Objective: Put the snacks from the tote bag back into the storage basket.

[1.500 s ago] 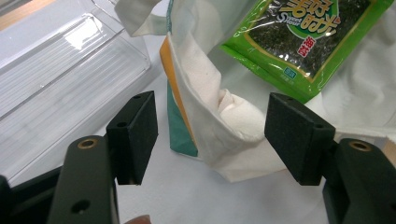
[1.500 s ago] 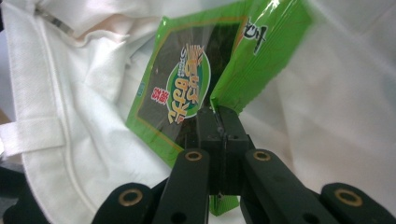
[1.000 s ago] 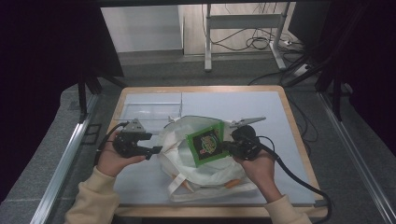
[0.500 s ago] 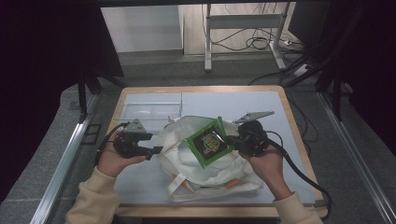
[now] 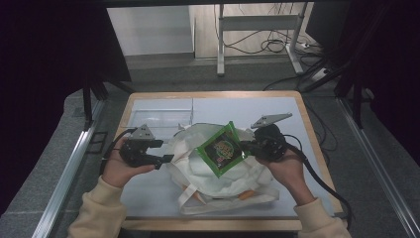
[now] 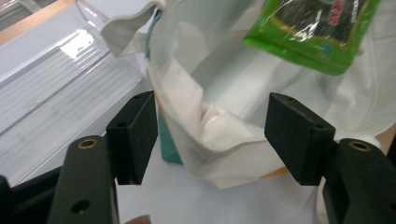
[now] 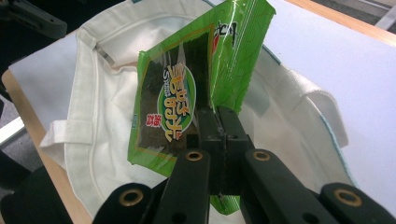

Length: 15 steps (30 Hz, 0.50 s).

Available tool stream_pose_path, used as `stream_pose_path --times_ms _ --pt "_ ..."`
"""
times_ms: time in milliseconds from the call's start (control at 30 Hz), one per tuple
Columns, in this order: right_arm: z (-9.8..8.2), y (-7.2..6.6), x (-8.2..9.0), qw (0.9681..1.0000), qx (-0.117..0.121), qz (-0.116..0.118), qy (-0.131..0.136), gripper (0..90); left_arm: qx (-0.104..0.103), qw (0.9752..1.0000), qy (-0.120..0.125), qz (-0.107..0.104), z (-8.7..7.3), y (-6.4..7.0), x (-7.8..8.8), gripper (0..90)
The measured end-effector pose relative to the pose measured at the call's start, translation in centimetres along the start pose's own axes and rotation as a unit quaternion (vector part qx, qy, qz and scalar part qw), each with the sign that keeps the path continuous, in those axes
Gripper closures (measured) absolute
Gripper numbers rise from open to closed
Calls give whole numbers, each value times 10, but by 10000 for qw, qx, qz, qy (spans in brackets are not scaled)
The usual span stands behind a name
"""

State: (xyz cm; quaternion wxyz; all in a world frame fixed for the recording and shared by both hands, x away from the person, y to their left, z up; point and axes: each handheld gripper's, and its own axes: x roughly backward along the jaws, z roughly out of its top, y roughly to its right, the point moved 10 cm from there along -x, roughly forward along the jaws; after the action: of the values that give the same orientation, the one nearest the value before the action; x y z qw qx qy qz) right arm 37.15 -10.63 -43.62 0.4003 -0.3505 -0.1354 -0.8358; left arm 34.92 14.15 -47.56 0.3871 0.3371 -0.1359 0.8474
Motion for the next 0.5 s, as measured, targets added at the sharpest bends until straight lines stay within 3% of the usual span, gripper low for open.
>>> stream_pose_path --times_ms 200,500 --pt "0 5 -3 9999 90 131 12 898 -107 9997 -94 -176 6 8 -6 348" --pt "-2 6 -10 9989 258 379 55 899 -193 9967 -303 -724 23 17 -22 347"
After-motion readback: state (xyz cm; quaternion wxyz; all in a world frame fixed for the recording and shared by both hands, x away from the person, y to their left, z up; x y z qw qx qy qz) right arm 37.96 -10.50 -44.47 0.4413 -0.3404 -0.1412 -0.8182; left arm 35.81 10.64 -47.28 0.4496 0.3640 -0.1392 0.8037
